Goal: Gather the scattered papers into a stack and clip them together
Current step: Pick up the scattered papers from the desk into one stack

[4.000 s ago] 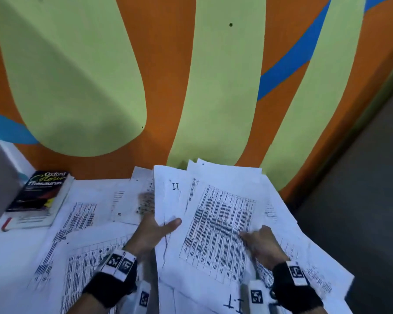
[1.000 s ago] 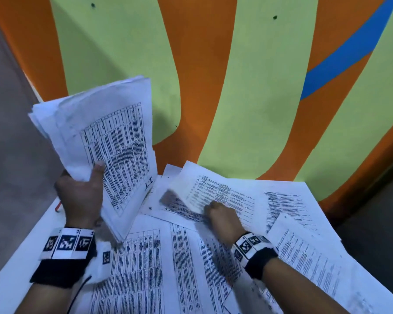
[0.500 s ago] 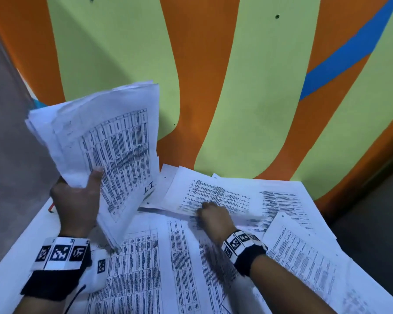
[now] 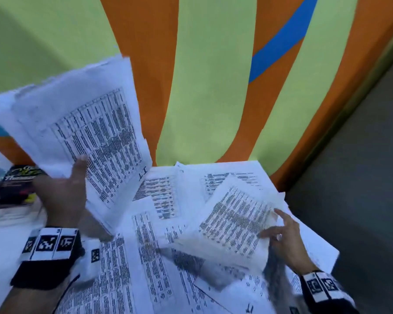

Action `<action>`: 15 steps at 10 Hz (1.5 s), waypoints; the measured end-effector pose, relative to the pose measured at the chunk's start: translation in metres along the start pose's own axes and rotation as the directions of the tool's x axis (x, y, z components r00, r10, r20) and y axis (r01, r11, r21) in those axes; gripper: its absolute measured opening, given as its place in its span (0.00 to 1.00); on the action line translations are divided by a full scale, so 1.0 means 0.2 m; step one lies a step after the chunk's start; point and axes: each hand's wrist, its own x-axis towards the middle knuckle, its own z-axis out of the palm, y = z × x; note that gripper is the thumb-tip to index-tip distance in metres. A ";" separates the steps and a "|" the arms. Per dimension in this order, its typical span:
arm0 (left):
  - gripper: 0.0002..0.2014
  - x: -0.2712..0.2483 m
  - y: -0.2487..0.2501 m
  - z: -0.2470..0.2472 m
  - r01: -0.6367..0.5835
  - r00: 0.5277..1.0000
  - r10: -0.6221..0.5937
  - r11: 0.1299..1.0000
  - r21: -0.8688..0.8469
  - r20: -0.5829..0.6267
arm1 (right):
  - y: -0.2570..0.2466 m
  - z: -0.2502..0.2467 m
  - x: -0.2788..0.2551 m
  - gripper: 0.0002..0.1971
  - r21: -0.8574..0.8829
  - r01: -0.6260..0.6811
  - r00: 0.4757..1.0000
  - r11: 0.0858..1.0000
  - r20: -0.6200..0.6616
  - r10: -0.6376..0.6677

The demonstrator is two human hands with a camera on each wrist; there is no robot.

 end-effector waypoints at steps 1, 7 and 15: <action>0.24 -0.24 0.27 0.02 0.004 0.999 -0.002 0.999 -0.045 0.047 | 0.08 0.02 -0.09 0.23 -0.002 -0.154 0.986 0.988 0.063 0.154; 0.27 -0.33 0.29 0.00 -0.207 0.971 0.209 0.978 -0.035 0.118 | -0.14 0.08 -0.01 0.40 0.043 -0.611 0.785 0.790 -0.090 0.612; 0.19 -0.17 0.18 -0.18 -0.122 0.987 0.115 0.991 -0.051 -0.116 | -0.47 -0.18 0.08 0.09 0.882 -0.405 0.808 0.241 0.222 0.546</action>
